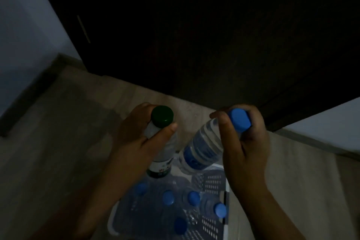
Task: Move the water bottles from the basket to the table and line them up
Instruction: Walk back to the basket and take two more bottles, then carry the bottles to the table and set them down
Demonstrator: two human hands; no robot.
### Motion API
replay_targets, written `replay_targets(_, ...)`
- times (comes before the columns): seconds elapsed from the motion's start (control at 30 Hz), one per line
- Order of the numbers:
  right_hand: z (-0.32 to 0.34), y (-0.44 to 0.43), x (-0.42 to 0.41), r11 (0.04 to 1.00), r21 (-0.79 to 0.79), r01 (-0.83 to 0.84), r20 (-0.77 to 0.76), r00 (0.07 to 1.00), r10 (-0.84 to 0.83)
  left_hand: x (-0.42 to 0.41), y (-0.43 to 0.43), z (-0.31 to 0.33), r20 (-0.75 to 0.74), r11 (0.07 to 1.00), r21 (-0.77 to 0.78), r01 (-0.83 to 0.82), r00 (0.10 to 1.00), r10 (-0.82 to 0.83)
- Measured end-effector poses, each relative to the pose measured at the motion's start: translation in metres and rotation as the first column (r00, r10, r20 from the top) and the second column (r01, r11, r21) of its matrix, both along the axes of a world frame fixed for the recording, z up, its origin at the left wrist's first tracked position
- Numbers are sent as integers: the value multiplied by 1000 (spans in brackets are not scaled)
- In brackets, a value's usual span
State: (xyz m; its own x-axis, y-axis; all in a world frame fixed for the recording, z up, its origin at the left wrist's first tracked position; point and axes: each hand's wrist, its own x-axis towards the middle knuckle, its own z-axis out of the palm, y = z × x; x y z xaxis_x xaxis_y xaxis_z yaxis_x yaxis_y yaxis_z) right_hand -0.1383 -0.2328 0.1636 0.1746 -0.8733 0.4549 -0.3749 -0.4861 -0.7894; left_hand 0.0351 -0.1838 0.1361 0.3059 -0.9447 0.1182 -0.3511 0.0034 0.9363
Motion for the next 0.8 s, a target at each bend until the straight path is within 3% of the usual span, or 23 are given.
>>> replay_targets(0.07,42,-4,6,1000,4,-3,10,1000,3,0,0,44,49,999,-34,-12,999,14)
replay_targets(0.3,221,2,13,1000,11,-29,6,1000,29,7,8,232,-31,999,-14,-37,999,36)
replay_targets(0.57,453,22,17,997,-39,-69,30,997,70,5,29,462,-95,988,-128,-91,992,79)
replay_targets(0.8,603,59,22,991,-101,-92,58,994,98,0,65,612,-87,971,-205,-121,991,105)
